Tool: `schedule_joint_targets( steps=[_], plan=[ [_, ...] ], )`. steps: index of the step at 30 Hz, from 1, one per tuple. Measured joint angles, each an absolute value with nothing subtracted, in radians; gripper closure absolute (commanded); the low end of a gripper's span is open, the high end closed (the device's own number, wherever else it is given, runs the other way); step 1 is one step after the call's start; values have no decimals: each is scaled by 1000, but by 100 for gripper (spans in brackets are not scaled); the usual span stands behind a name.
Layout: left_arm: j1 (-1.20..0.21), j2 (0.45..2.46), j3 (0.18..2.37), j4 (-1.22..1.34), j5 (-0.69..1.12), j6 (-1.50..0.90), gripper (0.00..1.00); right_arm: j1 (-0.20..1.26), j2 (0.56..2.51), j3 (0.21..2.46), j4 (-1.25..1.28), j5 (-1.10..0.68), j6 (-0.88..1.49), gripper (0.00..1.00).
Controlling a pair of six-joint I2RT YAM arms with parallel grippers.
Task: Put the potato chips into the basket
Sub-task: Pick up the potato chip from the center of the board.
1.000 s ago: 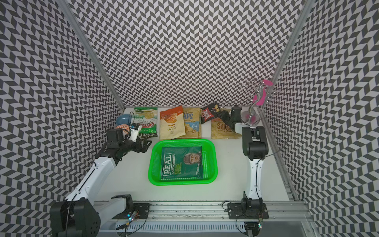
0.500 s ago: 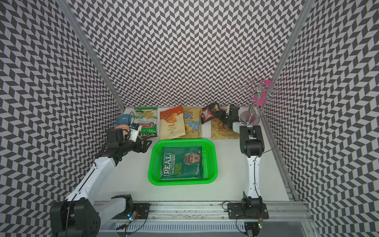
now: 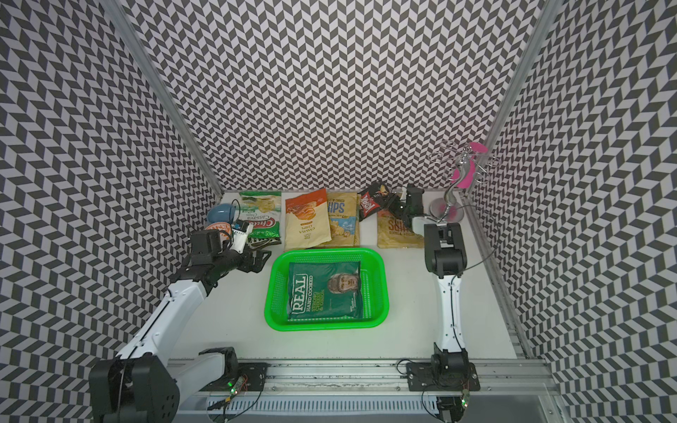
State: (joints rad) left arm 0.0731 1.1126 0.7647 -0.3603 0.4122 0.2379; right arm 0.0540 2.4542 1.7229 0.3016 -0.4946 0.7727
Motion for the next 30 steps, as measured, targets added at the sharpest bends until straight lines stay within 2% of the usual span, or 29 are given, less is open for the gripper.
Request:
schedule_joint_targets(
  steps=[4, 8, 12, 15, 20, 30],
  plan=[
    [73, 1113, 765, -360, 412, 238, 1, 54, 2483, 1754, 315, -503, 783, 53],
    [73, 1113, 765, -360, 411, 238, 1, 57, 2490, 1761, 312, -503, 789, 77],
    [73, 1113, 765, -360, 408, 238, 1, 62, 2491, 1760, 307, -503, 788, 94],
    [73, 1113, 765, -360, 405, 238, 1, 65, 2489, 1753, 311, -500, 785, 99],
    [73, 1113, 765, -360, 405, 238, 1, 64, 2439, 1715, 290, -494, 775, 100],
    [73, 1112, 764, -360, 405, 237, 1, 54, 2160, 1644, 243, -497, 744, 100]
  ],
)
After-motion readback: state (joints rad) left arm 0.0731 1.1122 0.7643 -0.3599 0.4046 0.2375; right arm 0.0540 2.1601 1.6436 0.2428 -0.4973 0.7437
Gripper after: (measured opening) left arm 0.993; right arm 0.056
